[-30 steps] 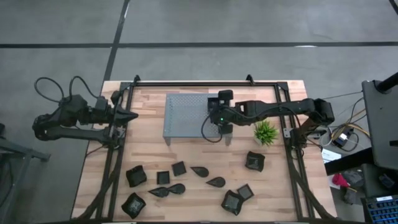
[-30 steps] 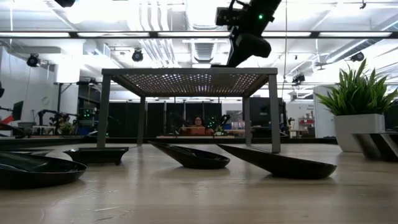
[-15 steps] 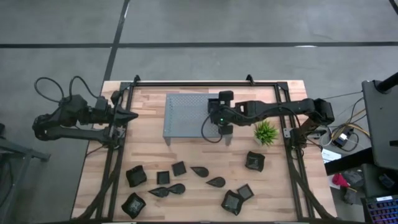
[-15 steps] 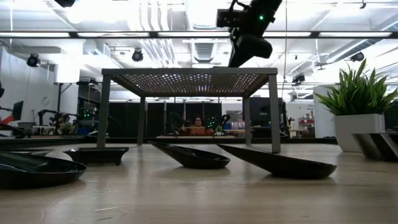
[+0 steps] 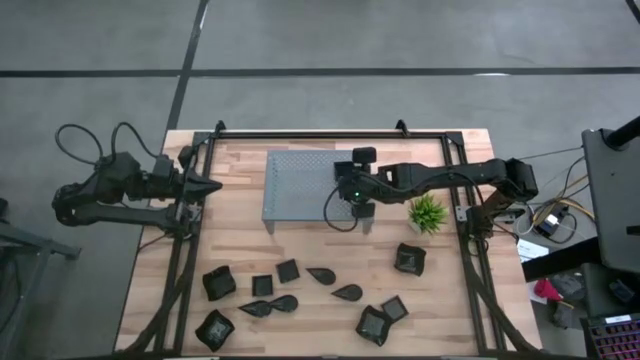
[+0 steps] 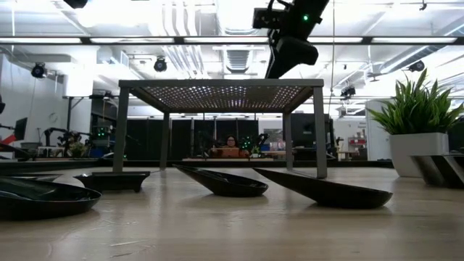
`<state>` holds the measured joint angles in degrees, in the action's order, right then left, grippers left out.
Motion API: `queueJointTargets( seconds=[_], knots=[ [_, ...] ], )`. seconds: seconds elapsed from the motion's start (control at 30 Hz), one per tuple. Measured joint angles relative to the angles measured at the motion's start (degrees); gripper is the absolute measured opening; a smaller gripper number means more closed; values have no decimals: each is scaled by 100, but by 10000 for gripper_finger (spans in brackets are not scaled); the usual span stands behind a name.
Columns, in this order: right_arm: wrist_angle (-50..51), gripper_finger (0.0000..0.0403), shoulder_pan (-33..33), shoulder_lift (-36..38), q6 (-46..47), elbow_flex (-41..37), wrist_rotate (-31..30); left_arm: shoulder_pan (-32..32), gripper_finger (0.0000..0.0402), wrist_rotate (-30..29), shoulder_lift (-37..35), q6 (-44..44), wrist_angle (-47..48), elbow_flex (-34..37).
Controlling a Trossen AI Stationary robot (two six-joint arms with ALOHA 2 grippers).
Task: Pick & Place Mini shaped plates
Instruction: Stack the square plate on top of the square plate on the shelf
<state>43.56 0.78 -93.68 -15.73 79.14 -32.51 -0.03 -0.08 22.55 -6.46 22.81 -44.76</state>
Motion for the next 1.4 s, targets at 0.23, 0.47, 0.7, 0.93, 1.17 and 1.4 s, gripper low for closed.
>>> queueJointTargets(
  seconds=[0.23,0.47,0.7,0.93,1.17,1.4],
  knots=[
    [16,90,-256,127,80,2,-45,0,0,2,0,0,0,0],
    [120,77,-712,336,648,4,-61,0,0,0,0,0,-2,-2],
    [377,65,-1238,373,1409,8,-56,0,0,1,0,0,-2,1],
    [759,66,-1903,373,2352,8,-29,0,0,0,0,0,-2,-2],
    [750,59,-2411,371,2353,8,4,0,0,0,0,0,0,-2],
    [720,49,-2727,368,2847,8,4,0,0,2,0,0,-1,-1]
  ],
)
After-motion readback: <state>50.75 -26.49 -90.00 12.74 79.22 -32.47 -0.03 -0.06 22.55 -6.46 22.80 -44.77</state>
